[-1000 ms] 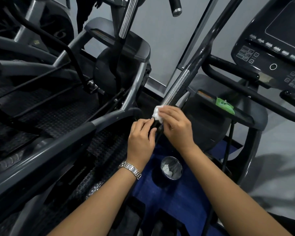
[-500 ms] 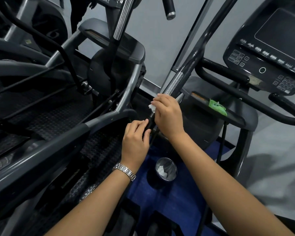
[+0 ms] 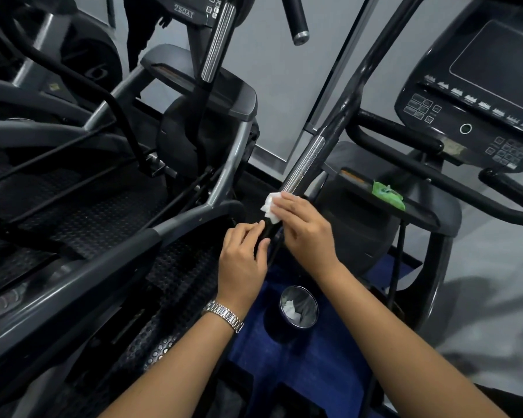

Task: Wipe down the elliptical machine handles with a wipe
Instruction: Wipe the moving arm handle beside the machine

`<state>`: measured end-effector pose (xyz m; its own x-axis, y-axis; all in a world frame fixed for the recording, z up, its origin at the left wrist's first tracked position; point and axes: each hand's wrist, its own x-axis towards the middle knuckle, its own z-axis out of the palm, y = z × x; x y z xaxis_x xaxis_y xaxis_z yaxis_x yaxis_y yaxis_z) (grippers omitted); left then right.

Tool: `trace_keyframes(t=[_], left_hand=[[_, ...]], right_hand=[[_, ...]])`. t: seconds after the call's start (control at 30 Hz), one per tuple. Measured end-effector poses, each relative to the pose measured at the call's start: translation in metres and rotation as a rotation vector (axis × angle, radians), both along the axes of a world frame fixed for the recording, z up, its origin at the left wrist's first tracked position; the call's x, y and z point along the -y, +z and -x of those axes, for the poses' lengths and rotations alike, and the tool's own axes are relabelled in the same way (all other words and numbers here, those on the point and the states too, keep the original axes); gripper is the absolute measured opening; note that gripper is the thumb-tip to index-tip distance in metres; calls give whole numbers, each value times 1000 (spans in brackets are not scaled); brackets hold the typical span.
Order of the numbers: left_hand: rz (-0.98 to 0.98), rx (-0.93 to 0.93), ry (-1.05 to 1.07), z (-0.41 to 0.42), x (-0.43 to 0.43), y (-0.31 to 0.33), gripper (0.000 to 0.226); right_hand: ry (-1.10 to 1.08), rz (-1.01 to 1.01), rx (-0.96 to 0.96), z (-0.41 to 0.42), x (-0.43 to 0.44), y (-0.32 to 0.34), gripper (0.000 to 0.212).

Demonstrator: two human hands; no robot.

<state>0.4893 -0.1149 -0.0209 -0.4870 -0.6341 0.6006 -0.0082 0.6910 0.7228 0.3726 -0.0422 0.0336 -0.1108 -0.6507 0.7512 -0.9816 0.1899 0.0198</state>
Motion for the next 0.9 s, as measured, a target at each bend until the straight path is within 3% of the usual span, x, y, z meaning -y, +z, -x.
trace_keyframes(t=[0.17, 0.37, 0.53, 0.73, 0.9], left_hand=[[-5, 2, 9, 0, 0, -1, 33], [1, 3, 9, 0, 0, 1, 34], [9, 1, 17, 0, -1, 0, 33], [2, 12, 16, 0, -1, 2, 34], [-7, 14, 9, -1, -2, 0, 34]], right_hand=[[-137, 137, 136, 14, 17, 15, 26], [-29, 28, 82, 5, -7, -2, 32], [-143, 231, 262, 9, 20, 10, 37], [-21, 120, 187, 3, 0, -3, 36], [-138, 282, 324, 9, 18, 12, 34]])
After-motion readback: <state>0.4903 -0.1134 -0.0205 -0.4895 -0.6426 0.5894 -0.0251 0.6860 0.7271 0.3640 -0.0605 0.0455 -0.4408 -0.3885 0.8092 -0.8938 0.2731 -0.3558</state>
